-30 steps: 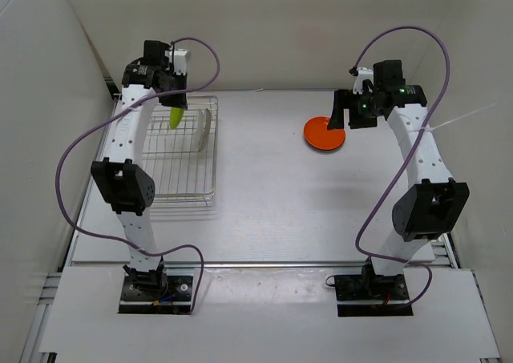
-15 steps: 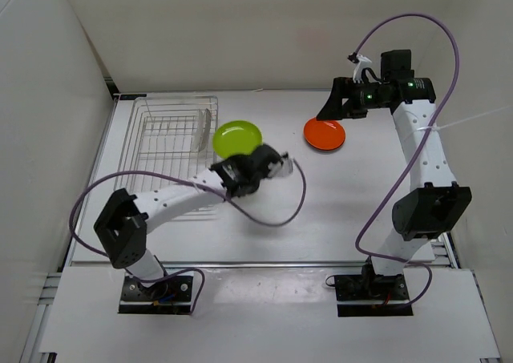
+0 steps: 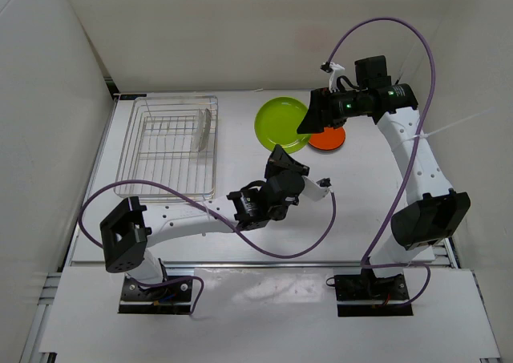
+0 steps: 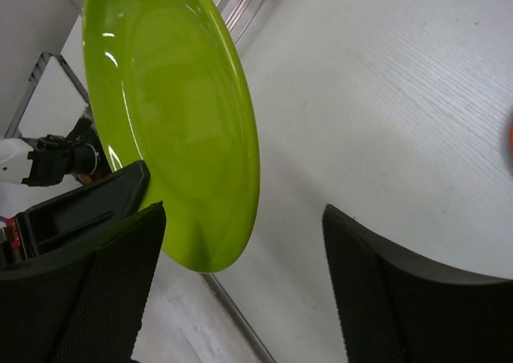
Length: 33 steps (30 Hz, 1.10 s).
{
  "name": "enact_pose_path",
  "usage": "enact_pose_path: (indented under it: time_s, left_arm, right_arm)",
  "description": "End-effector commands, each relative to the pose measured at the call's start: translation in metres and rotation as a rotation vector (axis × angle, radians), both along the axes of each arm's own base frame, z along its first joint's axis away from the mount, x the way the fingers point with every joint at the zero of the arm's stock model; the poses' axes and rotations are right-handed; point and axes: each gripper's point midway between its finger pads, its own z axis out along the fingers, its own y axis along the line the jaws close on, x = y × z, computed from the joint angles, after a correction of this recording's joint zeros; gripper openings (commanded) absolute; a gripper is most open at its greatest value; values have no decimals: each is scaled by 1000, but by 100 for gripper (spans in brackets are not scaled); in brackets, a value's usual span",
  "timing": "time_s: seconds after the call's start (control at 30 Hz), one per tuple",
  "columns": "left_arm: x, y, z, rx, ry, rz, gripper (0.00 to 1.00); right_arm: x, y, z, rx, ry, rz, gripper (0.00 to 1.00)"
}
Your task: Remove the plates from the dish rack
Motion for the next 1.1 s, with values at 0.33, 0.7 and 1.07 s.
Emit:
enact_pose_path:
  time_s: [0.33,0.7,1.07]
  left_arm:
    - [5,3,11,-47,25,75,11]
    - [8,-7,8,-73,12,63,11]
    - [21,-7,1,-132,36,115,11]
  right_arm:
    - [12,1,-2,-31,-39,-35,36]
    - [6,5,-9,-14,-7,-11,0]
    - [22,-2,-13,11,39,-96,0]
